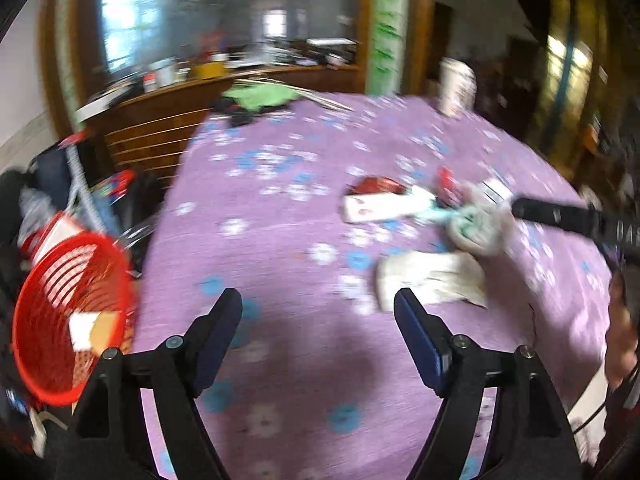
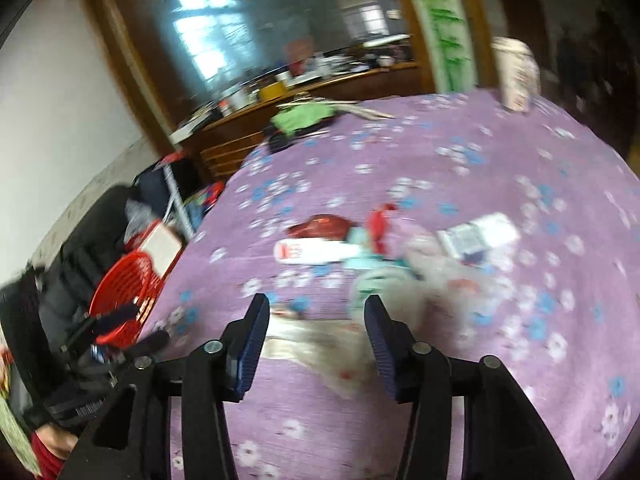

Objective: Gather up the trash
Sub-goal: 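Move both tools back over the remaining trash on the table, then grasp the white printed plastic bag with the left tool while the right tool grasps the white-green cloth bundle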

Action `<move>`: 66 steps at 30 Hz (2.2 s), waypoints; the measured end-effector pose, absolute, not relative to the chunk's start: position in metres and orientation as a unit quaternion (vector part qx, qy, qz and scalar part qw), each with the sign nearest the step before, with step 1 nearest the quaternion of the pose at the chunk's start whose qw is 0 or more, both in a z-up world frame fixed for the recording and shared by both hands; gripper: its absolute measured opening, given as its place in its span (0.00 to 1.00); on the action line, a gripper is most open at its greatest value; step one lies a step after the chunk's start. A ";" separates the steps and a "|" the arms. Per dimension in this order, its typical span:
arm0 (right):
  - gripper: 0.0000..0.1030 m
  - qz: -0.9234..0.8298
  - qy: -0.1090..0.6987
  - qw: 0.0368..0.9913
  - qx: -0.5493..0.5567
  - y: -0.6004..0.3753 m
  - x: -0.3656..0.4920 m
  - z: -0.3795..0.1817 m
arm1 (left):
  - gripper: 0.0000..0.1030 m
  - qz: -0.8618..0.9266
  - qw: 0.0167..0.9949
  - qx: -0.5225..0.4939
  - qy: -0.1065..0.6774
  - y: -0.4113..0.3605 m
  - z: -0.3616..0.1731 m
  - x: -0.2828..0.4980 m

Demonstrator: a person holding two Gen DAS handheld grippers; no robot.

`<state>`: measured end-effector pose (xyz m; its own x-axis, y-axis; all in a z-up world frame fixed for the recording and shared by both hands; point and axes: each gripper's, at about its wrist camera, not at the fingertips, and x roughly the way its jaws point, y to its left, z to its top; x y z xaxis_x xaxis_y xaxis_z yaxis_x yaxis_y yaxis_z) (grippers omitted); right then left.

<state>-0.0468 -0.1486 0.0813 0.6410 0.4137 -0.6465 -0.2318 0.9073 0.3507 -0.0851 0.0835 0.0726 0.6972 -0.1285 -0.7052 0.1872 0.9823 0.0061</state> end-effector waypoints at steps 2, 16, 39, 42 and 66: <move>0.53 0.169 0.385 0.897 0.135 -0.165 -0.047 0.079 | 0.78 -0.117 0.913 0.072 0.385 0.060 0.069 -0.079; 0.54 0.158 0.391 0.890 0.174 -0.196 -0.044 0.067 | 0.80 -0.256 0.819 0.309 0.410 -0.038 0.025 -0.035; 0.57 0.138 0.415 0.873 0.217 -0.208 -0.026 0.051 | 0.71 -0.256 0.836 0.208 0.438 -0.039 0.028 -0.042; 0.58 0.135 0.414 0.874 0.216 -0.208 -0.025 0.052 | 0.73 -0.246 0.840 0.200 0.439 -0.041 0.027 -0.031; 0.58 0.111 0.449 0.855 0.234 -0.188 0.017 0.022 | 0.36 -0.147 0.916 0.006 0.372 0.033 0.031 -0.060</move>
